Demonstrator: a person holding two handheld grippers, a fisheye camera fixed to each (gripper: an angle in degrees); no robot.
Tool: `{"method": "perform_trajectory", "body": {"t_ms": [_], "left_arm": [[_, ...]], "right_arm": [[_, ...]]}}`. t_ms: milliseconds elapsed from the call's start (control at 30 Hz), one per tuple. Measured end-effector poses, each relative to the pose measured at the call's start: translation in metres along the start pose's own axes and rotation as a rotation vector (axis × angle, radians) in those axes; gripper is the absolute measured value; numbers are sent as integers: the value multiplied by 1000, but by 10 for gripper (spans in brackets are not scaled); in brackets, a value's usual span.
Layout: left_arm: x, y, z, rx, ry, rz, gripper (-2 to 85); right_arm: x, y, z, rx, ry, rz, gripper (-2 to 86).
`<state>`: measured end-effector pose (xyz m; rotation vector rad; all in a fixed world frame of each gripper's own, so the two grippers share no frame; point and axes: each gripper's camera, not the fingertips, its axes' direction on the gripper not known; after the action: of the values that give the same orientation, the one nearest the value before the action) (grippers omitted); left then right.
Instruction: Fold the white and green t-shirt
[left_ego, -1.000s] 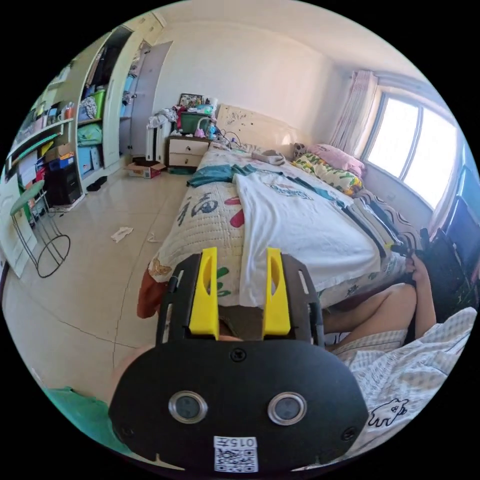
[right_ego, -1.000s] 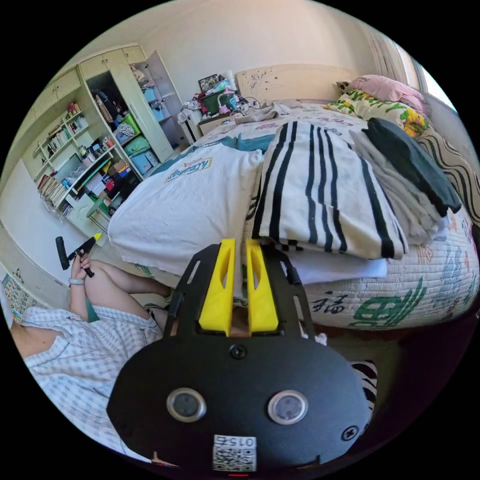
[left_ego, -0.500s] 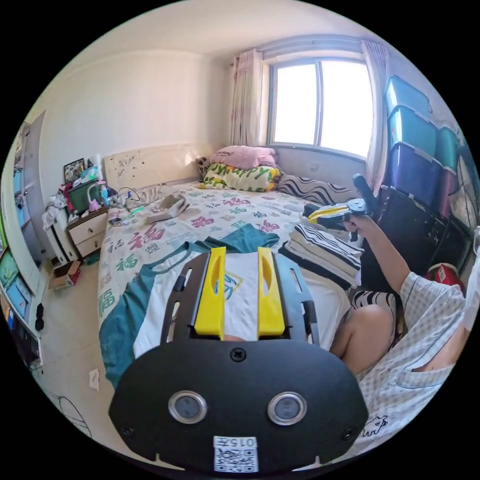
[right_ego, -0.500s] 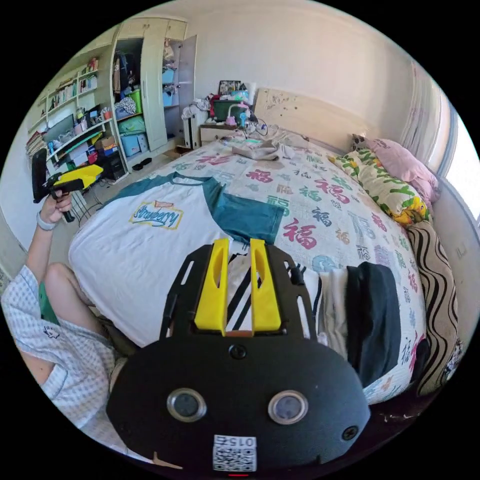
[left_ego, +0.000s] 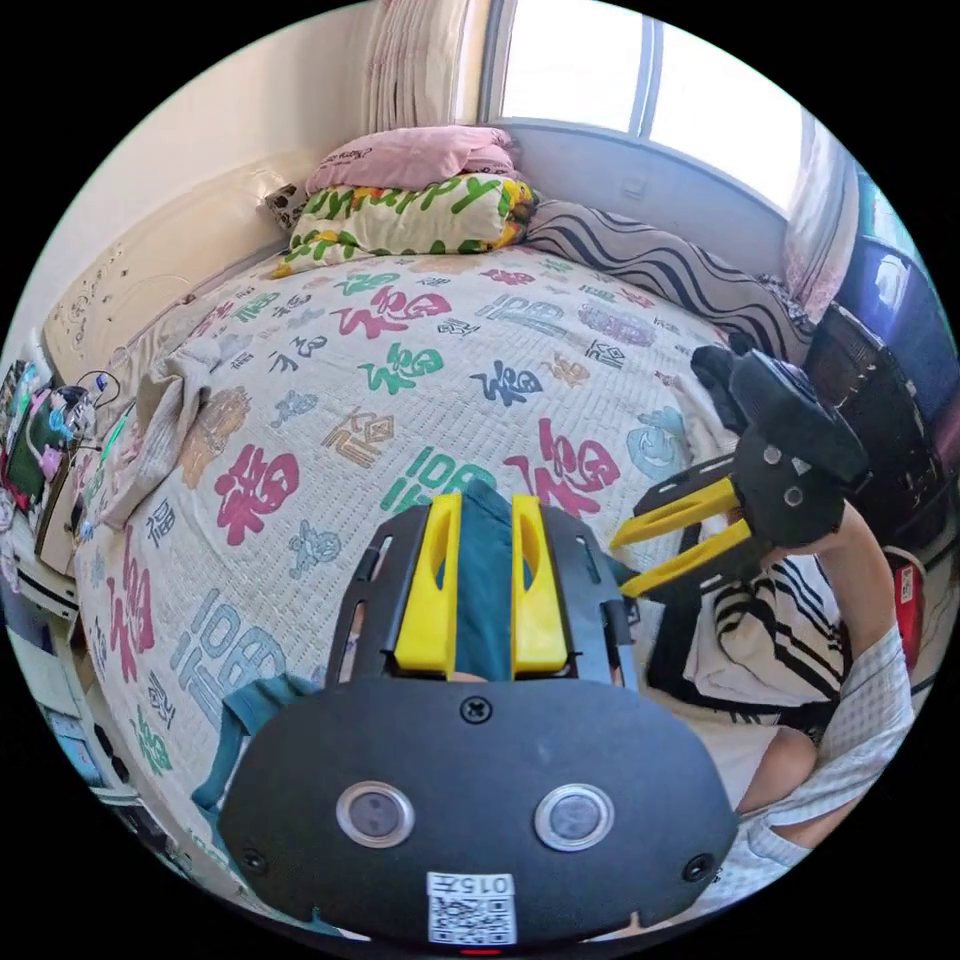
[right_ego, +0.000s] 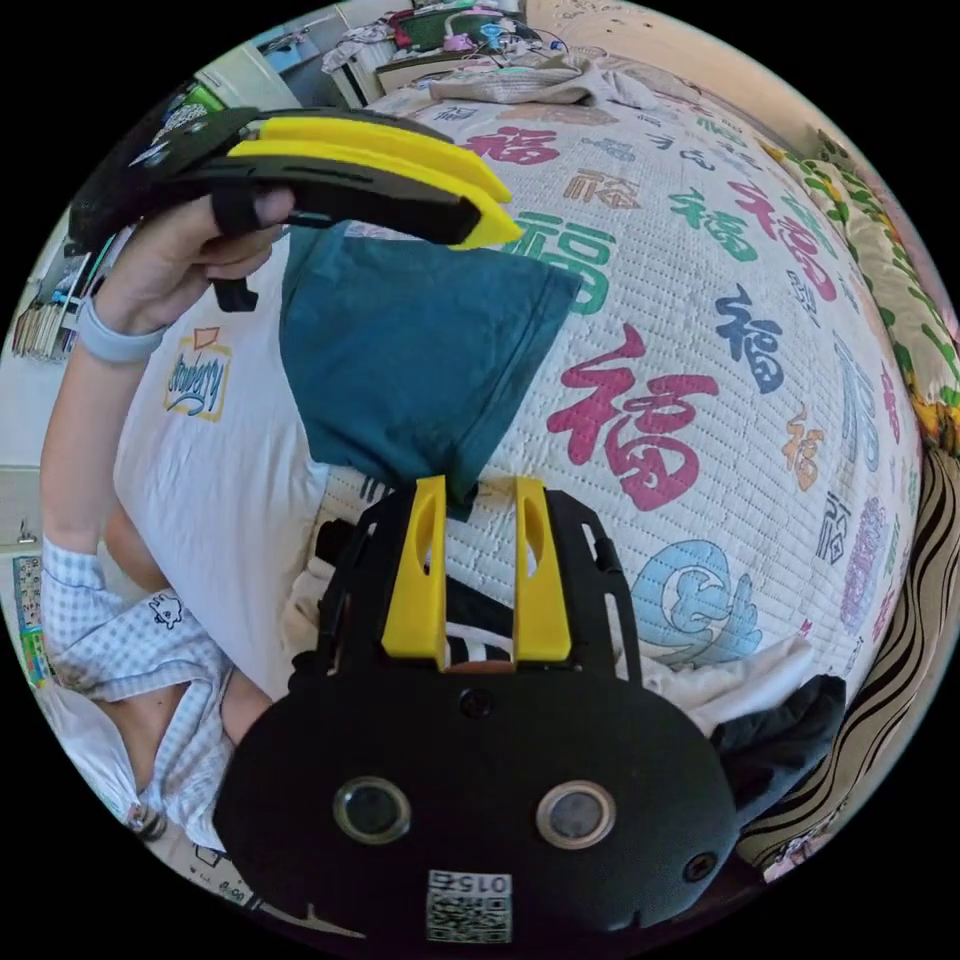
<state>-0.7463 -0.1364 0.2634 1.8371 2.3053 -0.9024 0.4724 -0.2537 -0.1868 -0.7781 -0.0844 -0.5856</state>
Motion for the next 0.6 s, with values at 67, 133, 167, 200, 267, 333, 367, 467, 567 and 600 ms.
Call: {"method": "perform_trajectory", "body": {"t_ms": [67, 133, 167, 200, 267, 333, 367, 467, 567, 600], "left_arm": [[-2, -18, 23, -17, 33, 10, 79], [-4, -31, 47, -64, 72, 16, 78], [-4, -36, 63, -114, 80, 26, 73], [-2, -40, 76, -160, 67, 47, 58], [4, -41, 81, -154, 14, 98, 32], [4, -45, 74, -139, 11, 104, 16], [3, -45, 64, -102, 14, 112, 12], [-1, -32, 12, 72, -18, 142, 5], [-11, 1, -53, 213, -31, 159, 2], [-13, 20, -78, 247, -48, 179, 2]], "right_arm": [[-1, 1, -7, 25, 3, -29, 100], [-3, 2, -14, 45, 12, -51, 85], [-5, 1, -19, 55, 14, -70, 68], [-8, 1, -24, 64, 13, -94, 27], [-14, -3, -30, 57, 42, -120, 0], [-20, -6, -36, 58, 87, -133, -6], [-24, -6, -44, 80, 125, -132, -8], [-41, 0, -70, 170, 211, -150, -9], [-68, 7, -107, 268, 196, -226, -10], [-83, 10, -121, 290, 154, -292, -10]]}}
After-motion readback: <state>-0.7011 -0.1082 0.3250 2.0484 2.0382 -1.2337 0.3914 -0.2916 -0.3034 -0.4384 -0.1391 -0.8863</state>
